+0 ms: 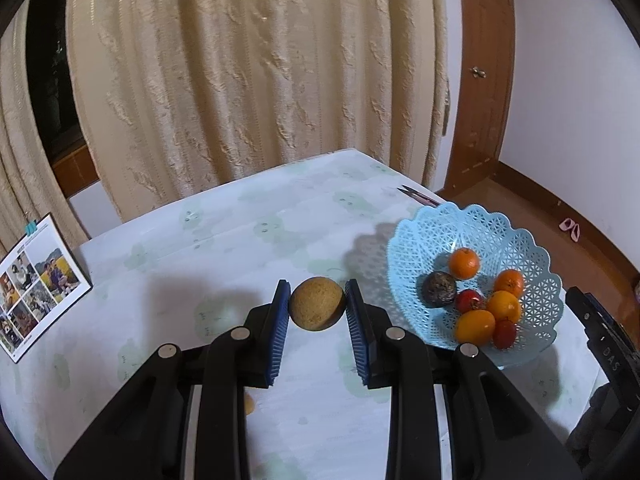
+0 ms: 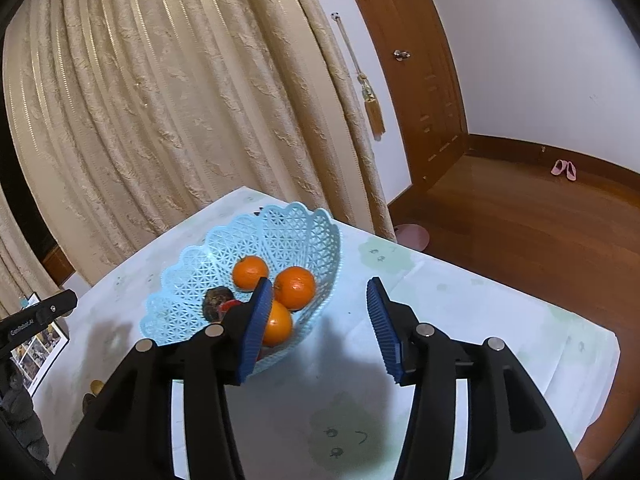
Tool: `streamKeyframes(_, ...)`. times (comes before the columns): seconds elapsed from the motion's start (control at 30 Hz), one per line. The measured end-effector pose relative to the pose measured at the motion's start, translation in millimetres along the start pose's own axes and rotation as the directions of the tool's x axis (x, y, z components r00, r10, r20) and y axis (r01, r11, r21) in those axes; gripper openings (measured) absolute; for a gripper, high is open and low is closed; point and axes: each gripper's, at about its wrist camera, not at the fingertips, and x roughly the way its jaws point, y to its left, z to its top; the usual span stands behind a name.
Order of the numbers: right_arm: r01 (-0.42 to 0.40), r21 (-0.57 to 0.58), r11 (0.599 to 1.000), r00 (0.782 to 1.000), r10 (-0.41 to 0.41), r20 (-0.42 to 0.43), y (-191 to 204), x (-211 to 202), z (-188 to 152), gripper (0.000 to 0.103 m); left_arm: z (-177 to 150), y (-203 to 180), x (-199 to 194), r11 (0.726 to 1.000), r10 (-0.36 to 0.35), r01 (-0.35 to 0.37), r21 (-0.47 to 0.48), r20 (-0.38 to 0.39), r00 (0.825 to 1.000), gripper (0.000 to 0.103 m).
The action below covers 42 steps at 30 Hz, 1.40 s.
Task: Organize fruits
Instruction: 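Carry the tan fruit over the basket and open the left gripper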
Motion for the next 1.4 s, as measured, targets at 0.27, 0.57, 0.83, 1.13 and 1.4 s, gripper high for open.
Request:
streamKeyframes(0.27,0.001,0.038,0.999,1.0,-0.001,-0.013,-11.1,7.2,-5.5,0.053,1.6,-27.7,6.4,0.999,-0.019,0.02,0.042,-0.008,1.0,0.028)
streamKeyframes(0.57,-0.012,0.07,0.997,1.0,0.013,-0.007,-15.7,7.0,-6.3,0.056,-2.5,-59.5,22.0,0.994,-0.064,0.067,0.082,-0.044,0.997,0.028)
streamKeyframes(0.83,-0.023,0.084,0.996,1.0,0.024,-0.008,-19.0,7.8,-7.0,0.057,-7.5,-76.7,37.0,0.987,-0.133,0.14,0.076,-0.09,0.987,0.031)
streamKeyframes(1.13,-0.024,0.085,0.996,1.0,0.025,-0.009,-20.1,8.0,-6.6,0.057,-4.0,-51.9,29.7,0.994,-0.106,0.108,0.016,-0.069,0.992,0.064)
streamKeyframes(1.4,-0.015,0.091,0.996,1.0,0.016,-0.006,-21.5,6.8,-7.4,0.059,-4.9,-10.3,7.0,0.999,-0.049,0.048,-0.02,-0.035,0.998,0.079)
